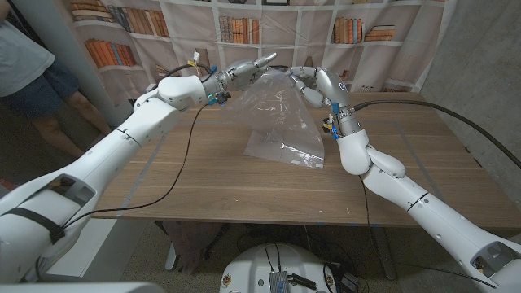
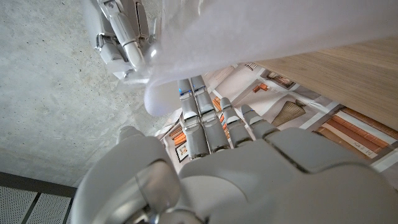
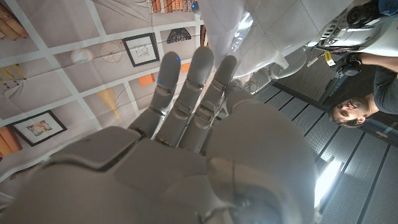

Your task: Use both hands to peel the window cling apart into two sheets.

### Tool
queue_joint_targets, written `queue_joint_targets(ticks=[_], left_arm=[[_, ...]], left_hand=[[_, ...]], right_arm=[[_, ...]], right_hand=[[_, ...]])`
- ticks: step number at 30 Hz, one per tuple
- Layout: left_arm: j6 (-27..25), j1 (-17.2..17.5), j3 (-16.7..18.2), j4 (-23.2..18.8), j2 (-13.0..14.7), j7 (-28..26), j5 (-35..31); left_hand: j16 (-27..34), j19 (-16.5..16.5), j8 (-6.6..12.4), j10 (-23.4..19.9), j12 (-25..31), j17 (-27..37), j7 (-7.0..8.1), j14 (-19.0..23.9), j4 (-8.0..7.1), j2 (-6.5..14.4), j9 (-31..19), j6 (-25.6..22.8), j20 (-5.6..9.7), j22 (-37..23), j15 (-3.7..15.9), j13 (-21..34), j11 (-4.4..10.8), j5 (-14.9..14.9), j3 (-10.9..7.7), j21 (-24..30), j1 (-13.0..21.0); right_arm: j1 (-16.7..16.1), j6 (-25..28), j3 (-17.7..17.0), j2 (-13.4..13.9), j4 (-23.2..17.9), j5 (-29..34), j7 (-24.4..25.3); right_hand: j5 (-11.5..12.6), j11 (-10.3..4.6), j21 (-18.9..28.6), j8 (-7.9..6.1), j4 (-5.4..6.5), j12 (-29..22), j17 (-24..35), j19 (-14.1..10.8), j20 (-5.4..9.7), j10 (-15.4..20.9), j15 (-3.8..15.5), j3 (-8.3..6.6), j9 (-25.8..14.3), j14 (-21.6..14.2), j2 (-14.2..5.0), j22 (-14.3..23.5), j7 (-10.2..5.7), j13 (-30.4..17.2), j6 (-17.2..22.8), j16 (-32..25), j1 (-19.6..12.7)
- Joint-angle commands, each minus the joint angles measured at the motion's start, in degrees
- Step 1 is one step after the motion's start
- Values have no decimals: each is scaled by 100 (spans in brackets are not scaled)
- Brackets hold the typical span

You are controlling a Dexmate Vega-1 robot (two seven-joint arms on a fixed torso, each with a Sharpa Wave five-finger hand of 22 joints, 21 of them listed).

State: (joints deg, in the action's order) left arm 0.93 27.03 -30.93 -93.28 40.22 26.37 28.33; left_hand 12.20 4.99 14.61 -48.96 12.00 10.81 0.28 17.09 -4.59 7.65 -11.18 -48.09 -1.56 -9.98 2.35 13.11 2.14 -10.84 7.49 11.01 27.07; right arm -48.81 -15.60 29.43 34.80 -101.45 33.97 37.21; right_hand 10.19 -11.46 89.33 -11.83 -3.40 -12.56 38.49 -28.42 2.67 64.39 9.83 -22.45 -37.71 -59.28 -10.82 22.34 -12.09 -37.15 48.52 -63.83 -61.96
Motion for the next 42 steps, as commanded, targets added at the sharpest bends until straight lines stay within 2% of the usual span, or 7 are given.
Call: queue_joint_targets(ticks=[1,16,18,21,26,33,42], left_arm=[[-28,85,-3,-77,12,-80,-1],[-106,166,-32,-220,-29,-228,-21],[-250,172,-33,-329,13,-295,-34],[-155,146,-56,-339,51,-261,-143],[-227,202,-69,-597,167,-576,-492],[-277,246,-43,-663,188,-603,-479],[-113,353,25,-643,107,-716,-433]], left_hand=[[-20,15,-12,41,-36,6,-58,-48,-13,9,-16,-1,-22,-22,75,4,-16,-31,-26,34,72],[-49,12,-87,168,-90,5,-53,-118,-4,76,-10,127,-28,-22,56,-27,8,-34,-76,33,132],[-48,13,-102,186,-95,6,-41,-117,-3,74,-10,158,-26,-22,56,-31,14,-33,-78,33,136],[-49,19,-107,180,-91,4,-49,-119,10,58,-9,163,-32,-21,57,-36,30,-32,-79,35,156],[-50,15,-109,186,-88,-6,13,-113,105,14,-9,161,-45,-18,80,-49,100,-35,-113,30,304],[-55,15,-119,179,-73,-17,115,-110,306,-86,-11,174,-66,-16,136,-70,217,-33,-171,27,612],[-56,11,-125,196,-71,-19,142,-105,436,-80,-14,179,-60,-17,161,-76,231,-26,-247,25,836]], right_arm=[[35,-31,28,-34,9,24,40],[-3,-77,22,-49,3,18,95],[-10,-83,18,-50,2,14,100],[-15,-87,14,-53,5,14,110],[-2,-102,20,-58,34,11,105],[34,-145,34,-72,77,3,105],[63,-156,53,-100,121,-19,83]], right_hand=[[23,5,34,-30,-39,3,-4,38,915,-8,329,-17,-12,28,-6,12,0,-4,68,-27,21],[20,6,38,-29,-46,1,-11,34,916,-5,329,-14,6,27,-3,18,1,10,83,-37,28],[20,6,40,-28,-47,5,-8,33,916,-9,329,-13,11,23,-3,19,1,18,84,-43,30],[20,6,39,-26,-47,3,-10,34,915,-8,329,-13,14,25,-3,19,1,19,84,-42,33],[21,7,37,-26,-49,-2,-10,37,916,-2,329,-14,18,25,-4,19,2,16,86,-44,32],[20,7,36,-26,-53,-1,-16,39,917,-7,329,-15,22,29,-4,21,3,23,89,-45,35],[19,7,40,-24,-64,0,-23,37,917,0,329,-14,36,30,0,25,3,41,89,-52,37]])
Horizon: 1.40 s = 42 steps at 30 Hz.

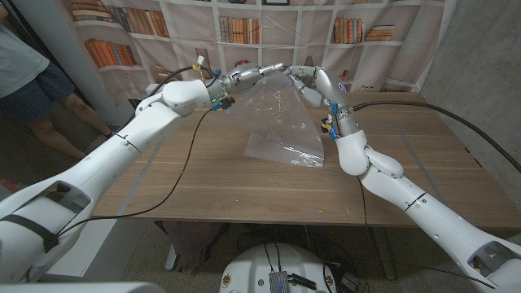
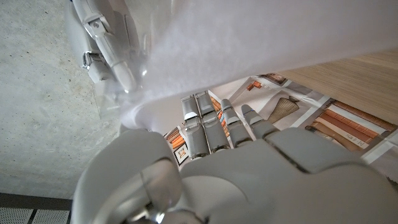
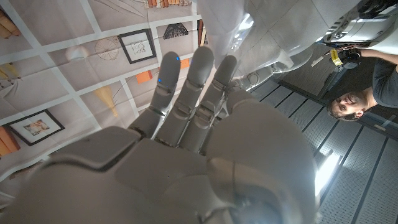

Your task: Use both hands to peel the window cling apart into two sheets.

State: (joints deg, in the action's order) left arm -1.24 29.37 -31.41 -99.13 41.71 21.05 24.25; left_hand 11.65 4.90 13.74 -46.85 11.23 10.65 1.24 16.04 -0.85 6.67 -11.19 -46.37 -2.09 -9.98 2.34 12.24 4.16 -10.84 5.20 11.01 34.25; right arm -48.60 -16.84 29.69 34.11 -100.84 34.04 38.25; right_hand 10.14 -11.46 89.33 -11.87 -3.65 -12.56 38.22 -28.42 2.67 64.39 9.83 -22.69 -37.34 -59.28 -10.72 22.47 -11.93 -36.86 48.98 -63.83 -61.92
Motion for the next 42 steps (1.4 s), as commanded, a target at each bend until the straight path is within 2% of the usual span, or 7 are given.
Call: queue_joint_targets(ticks=[1,12,19,31,35,36,42], left_arm=[[149,128,63,-79,-36,-248,-119],[340,187,83,33,-170,-324,-77],[287,229,102,-8,-184,-437,-82],[189,199,76,1,-197,-436,-65],[125,203,82,-2,-212,-446,-10],[158,200,86,24,-226,-425,13],[58,231,62,-131,-210,-735,-246]], left_hand=[[-1,21,-37,-12,6,-3,46,0,65,18,-13,5,-7,-17,160,11,28,-25,-20,25,123],[20,38,5,-149,68,5,69,54,147,98,-16,-129,4,-20,203,22,60,-11,-111,33,297],[61,94,80,-396,123,12,89,221,367,387,-12,-409,68,-22,315,7,147,-49,-502,53,817],[69,133,136,-650,157,26,135,315,512,496,1,-680,76,-26,375,-9,206,-133,-974,62,1260],[75,168,122,-762,160,42,104,361,540,573,4,-732,38,-30,387,-8,223,-209,-1374,74,1529],[81,174,109,-758,145,53,96,379,523,596,3,-731,21,-33,412,-6,214,-240,-1554,77,1621],[108,238,1,-848,170,91,100,460,273,594,-24,-563,-84,-42,463,73,332,-237,-2311,105,1847]], right_arm=[[42,-21,28,-30,59,-25,-27],[31,-27,18,-17,76,-48,-27],[30,-33,16,-10,85,-53,-26],[7,-47,-5,1,61,-60,-12],[1,-48,-11,4,58,-55,-6],[1,-58,-13,5,60,-58,-1],[0,-65,-23,1,56,-69,0]], right_hand=[[25,7,38,-19,-38,-5,7,37,916,5,329,9,1,28,-15,12,-14,9,42,-56,33],[22,6,41,-15,-50,-7,-9,30,917,10,329,10,25,32,-11,17,-15,21,54,-58,35],[21,7,41,-20,-57,-9,-16,28,917,16,329,10,30,32,-11,19,-15,28,62,-60,34],[20,8,40,-12,-60,-10,-26,28,916,15,329,15,50,33,-10,21,-14,38,56,-65,44],[20,8,36,-16,-64,-14,-32,30,916,15,329,13,53,34,-11,20,-14,36,60,-67,46],[20,8,36,-15,-59,-10,-25,29,914,11,329,15,54,27,-13,20,-14,41,59,-74,51],[19,8,39,-14,-64,-17,-34,25,916,17,328,15,61,32,-12,23,-15,39,56,-73,53]])
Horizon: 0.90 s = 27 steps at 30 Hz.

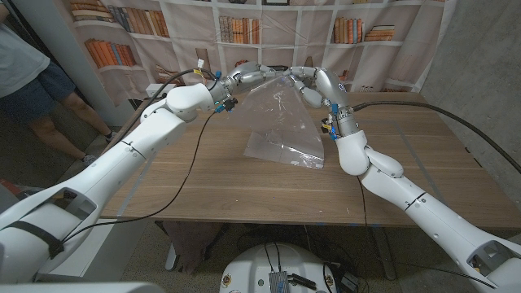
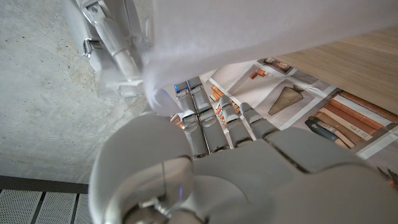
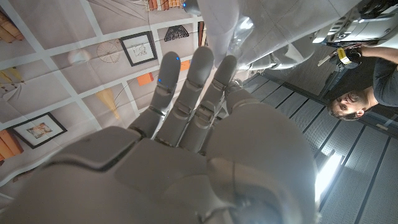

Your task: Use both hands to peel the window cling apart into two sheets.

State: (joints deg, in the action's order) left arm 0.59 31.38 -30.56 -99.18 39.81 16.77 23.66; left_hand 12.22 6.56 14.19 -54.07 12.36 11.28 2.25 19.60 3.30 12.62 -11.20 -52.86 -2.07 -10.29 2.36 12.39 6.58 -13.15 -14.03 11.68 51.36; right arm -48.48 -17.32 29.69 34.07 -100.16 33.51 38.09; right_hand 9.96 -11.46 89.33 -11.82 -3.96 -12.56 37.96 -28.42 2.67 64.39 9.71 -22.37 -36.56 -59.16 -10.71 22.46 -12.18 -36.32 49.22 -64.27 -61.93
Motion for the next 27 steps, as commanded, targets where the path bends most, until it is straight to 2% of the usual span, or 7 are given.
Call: queue_joint_targets(ticks=[1,4,9,12,18,22,27], left_arm=[[-99,70,-7,-141,-42,-406,-219],[2,79,-5,-110,-60,-425,-259],[12,45,-28,-89,-67,-345,-250],[-11,55,-35,-154,-38,-432,-371],[12,1,-70,-114,-14,-308,-394],[21,-20,-82,-100,3,-226,-387],[179,38,-46,-70,-26,-318,-442]], left_hand=[[60,105,-68,-271,109,23,17,172,-211,-30,-55,169,-91,-9,519,87,130,42,-635,45,215],[76,222,-127,-674,237,-18,89,440,-258,-85,-139,461,32,6,771,161,381,167,-1209,58,458],[147,265,-94,-572,223,26,272,794,-384,-98,-265,645,5,18,910,312,553,200,-1729,32,625],[602,442,79,-387,343,264,447,2060,-484,-129,-465,674,14,22,1110,576,505,194,-2110,46,796],[958,1011,389,-209,471,461,463,3347,-473,-163,-817,660,306,-7,1123,888,499,192,-2236,193,963],[826,1500,580,-77,523,430,490,3671,-492,-203,-1116,776,478,-53,1120,1091,498,163,-2283,364,993],[740,1585,688,-71,561,404,505,3769,-556,-200,-1264,795,672,-59,1118,1182,514,133,-2283,391,961]], right_arm=[[-11,-18,-24,6,-13,-9,18],[-11,-16,-26,4,-16,-3,22],[-7,-15,-28,3,-16,3,23],[3,-13,-23,-5,-12,9,24],[-8,7,-21,-13,-29,16,26],[-21,28,-23,-7,-55,32,25],[-22,42,-13,-21,-66,46,34]], right_hand=[[37,8,41,-18,-36,-9,-9,23,917,10,340,-18,-15,21,-12,25,10,-5,30,-29,52],[36,8,40,-21,-35,-17,-13,22,915,21,340,-15,-10,19,-10,26,9,-10,35,-32,59],[36,8,41,-20,-40,-4,-17,20,916,6,340,-13,0,17,-9,28,9,9,39,-36,61],[36,7,35,-19,-40,-7,-7,26,914,10,340,-13,7,5,-10,26,10,11,40,-50,65],[37,8,42,-22,-47,-11,-12,20,918,14,340,-14,10,10,-12,30,10,13,43,-51,63],[37,8,40,-26,-49,-10,-12,20,917,20,340,-15,9,8,-12,30,11,24,44,-55,65],[37,8,35,-24,-52,-14,-29,26,915,20,340,-15,14,20,-11,29,10,22,40,-43,66]])
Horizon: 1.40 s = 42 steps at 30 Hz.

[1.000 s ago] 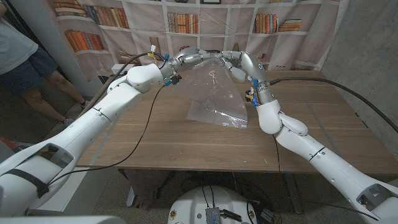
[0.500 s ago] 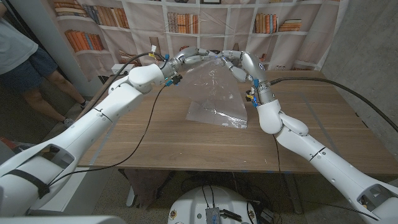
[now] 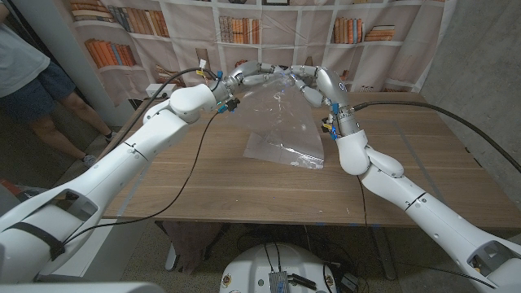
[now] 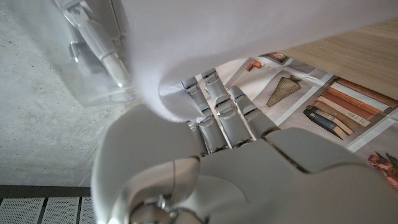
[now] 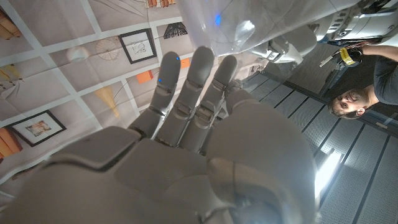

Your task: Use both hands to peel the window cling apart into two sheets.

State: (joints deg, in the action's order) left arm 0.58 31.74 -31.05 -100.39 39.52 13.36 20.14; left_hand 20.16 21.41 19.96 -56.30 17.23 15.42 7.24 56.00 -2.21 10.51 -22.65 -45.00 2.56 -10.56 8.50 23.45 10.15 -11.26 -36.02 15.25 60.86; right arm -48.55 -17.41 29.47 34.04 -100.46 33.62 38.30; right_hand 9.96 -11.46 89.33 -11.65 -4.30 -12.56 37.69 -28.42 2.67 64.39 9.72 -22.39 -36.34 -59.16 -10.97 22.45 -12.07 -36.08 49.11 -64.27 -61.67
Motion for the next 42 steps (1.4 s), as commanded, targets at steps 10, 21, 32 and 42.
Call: queue_joint_targets(ticks=[10,21,32,42], left_arm=[[540,171,95,183,-96,-160,-105],[596,286,174,158,-83,-264,-90],[629,469,297,38,-38,-471,-81],[695,635,419,-46,-30,-645,-25]], left_hand=[[-65,275,358,311,119,28,-164,659,-24,-32,-497,77,638,-52,517,316,151,-154,44,111,4],[-56,212,506,231,222,96,-183,878,32,-40,-700,31,654,-50,514,456,148,-212,137,89,48],[-80,188,587,189,274,126,-176,942,51,-48,-806,-7,622,-49,511,530,150,-232,180,79,64],[-114,179,624,186,294,137,-181,952,54,-47,-870,-4,616,-50,508,574,134,-241,203,76,68]], right_arm=[[12,75,44,-29,-41,51,-27],[-23,112,25,0,-106,81,-17],[-143,257,-71,39,-214,63,19],[-205,358,-115,71,-235,30,25]], right_hand=[[37,8,37,-42,-26,-16,-6,25,916,13,339,-17,-1,19,11,32,-1,1,54,-53,40],[37,8,40,-44,-34,-17,-1,18,917,10,339,-18,8,7,14,35,-1,9,57,-72,40],[36,8,36,-53,-36,-24,-20,15,917,13,339,-20,0,15,13,34,3,8,57,-68,46],[36,8,31,-61,-41,-29,-17,16,916,18,339,-23,-9,9,15,32,4,11,64,-80,47]])
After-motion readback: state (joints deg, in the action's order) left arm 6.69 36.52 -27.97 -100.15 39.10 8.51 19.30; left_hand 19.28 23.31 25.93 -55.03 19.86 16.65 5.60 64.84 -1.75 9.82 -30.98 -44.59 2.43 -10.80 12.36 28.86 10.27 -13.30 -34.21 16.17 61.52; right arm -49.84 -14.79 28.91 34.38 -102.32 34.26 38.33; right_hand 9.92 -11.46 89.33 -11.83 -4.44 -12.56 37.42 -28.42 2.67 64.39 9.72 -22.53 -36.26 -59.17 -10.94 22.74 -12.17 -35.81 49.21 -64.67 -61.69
